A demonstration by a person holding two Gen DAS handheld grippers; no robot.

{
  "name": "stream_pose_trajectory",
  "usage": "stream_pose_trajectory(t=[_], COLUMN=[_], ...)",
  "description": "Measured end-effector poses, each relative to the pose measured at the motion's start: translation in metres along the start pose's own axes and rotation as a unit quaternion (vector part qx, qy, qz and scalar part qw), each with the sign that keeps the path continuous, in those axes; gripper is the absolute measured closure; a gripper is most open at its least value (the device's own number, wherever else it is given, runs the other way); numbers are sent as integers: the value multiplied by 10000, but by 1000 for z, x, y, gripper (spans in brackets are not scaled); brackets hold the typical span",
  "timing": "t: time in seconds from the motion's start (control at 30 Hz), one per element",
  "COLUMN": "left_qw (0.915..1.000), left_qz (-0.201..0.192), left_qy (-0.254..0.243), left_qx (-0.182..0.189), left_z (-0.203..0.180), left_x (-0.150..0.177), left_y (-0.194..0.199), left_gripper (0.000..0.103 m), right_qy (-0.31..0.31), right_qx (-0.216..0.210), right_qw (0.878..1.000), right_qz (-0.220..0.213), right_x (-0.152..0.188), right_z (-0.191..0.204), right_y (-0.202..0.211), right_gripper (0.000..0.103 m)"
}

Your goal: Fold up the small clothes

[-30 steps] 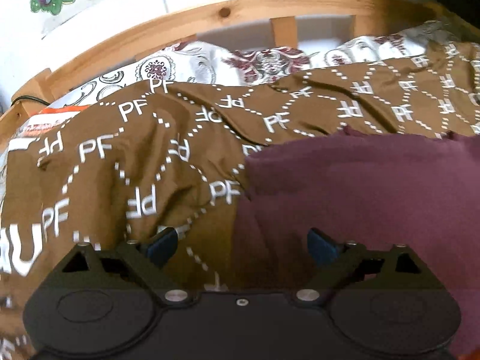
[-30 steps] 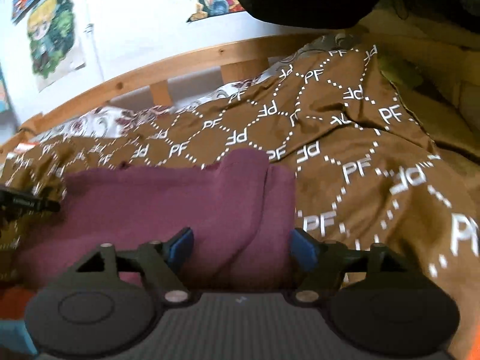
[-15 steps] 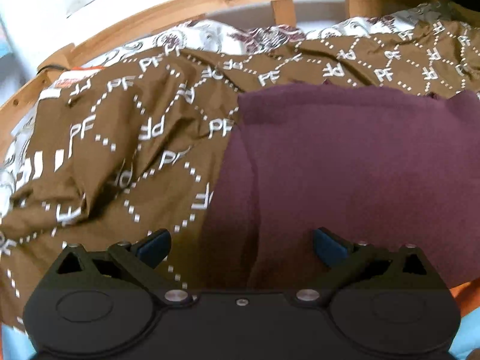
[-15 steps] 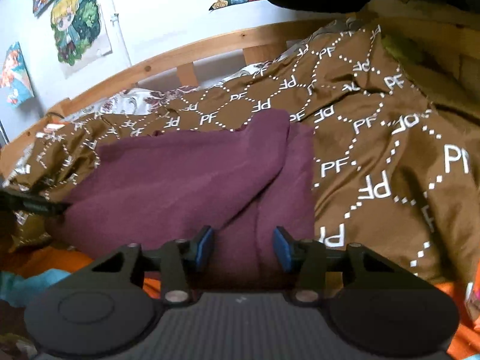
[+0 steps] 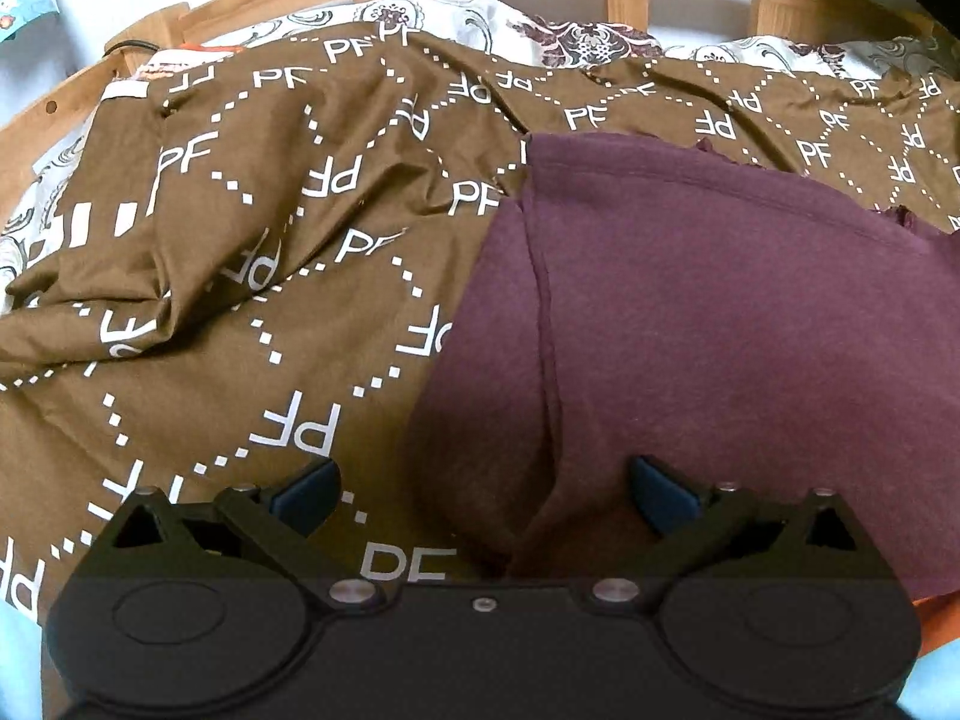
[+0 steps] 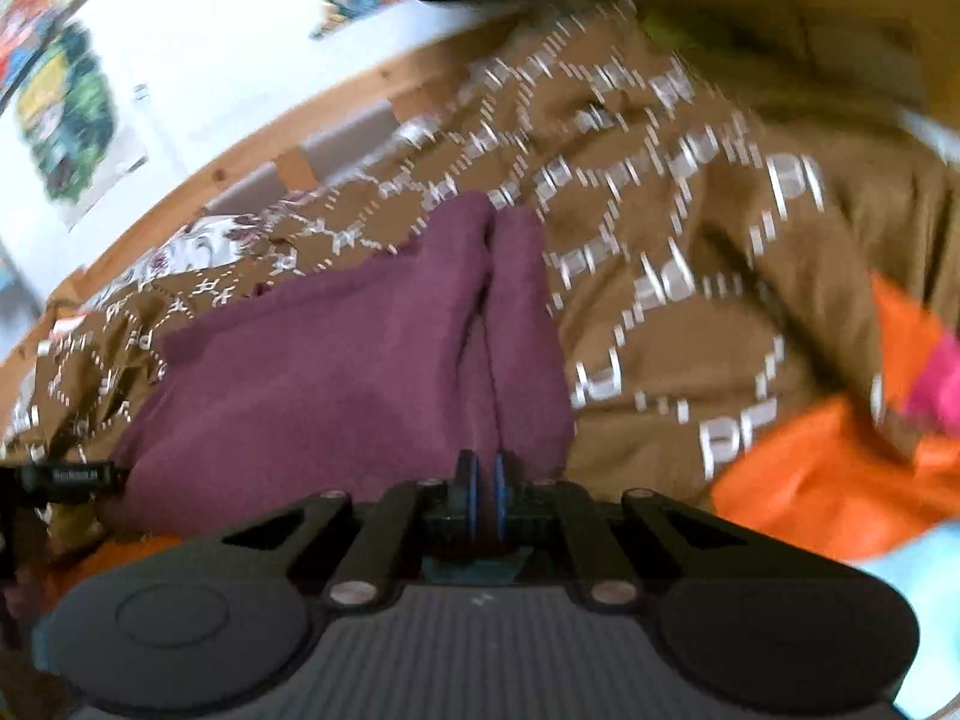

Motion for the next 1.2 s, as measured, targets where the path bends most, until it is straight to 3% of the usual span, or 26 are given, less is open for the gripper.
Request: stream_pose_trajectory(t=[0.07, 0.2, 0.27, 0.37, 0.63, 0.73, 0.97, 1.07, 1.2], left_qw=[10000, 9999, 9997, 9996, 10000, 9996, 9879, 9824, 9782], left_qz=[24, 109, 130, 88, 59, -165, -903, -756, -496], left_qy=[20, 8, -76, -178, 40, 181, 267, 199, 170], left_qx=[-15, -131, -190, -221, -4, 160, 1232, 1699, 2012], left_z=[0, -3, -5, -7, 1, 12, 39, 39, 35], left_x=[0, -1, -4, -7, -10, -15, -23, -18, -7], left_y=[-1, -1, 0, 4, 9, 15, 34, 26, 10], left_gripper=[1, 1, 1, 1, 1, 1, 1, 1, 1], right_qy=[-235, -13, 145, 281, 549, 869, 1265, 1323, 1653], right_qx=[-35, 47, 131, 200, 572, 700, 560, 461, 396], right_qw=[9997, 9999, 9997, 9992, 9949, 9897, 9840, 9840, 9799], right_qz=[89, -100, -166, -193, -625, -896, -1124, -1099, -1044], right_x=[3, 1, 0, -1, -6, -9, -12, -8, 2], right_z=[-4, 1, 5, 9, 16, 31, 86, 112, 147], right_y=[-4, 0, 2, 5, 24, 27, 11, -2, -23], right_gripper=[96, 92, 83, 53, 13, 1, 0, 0, 0])
Point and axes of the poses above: each gripper's, at about its wrist camera, not at the fingertips, and y roughly against the way its jaws point, z to its left, x to its underside, the point moved 8 cm from there along -y, roughly the way its jaws point, and after that the axes turned 8 degrees about x, right-handed, at the moved point
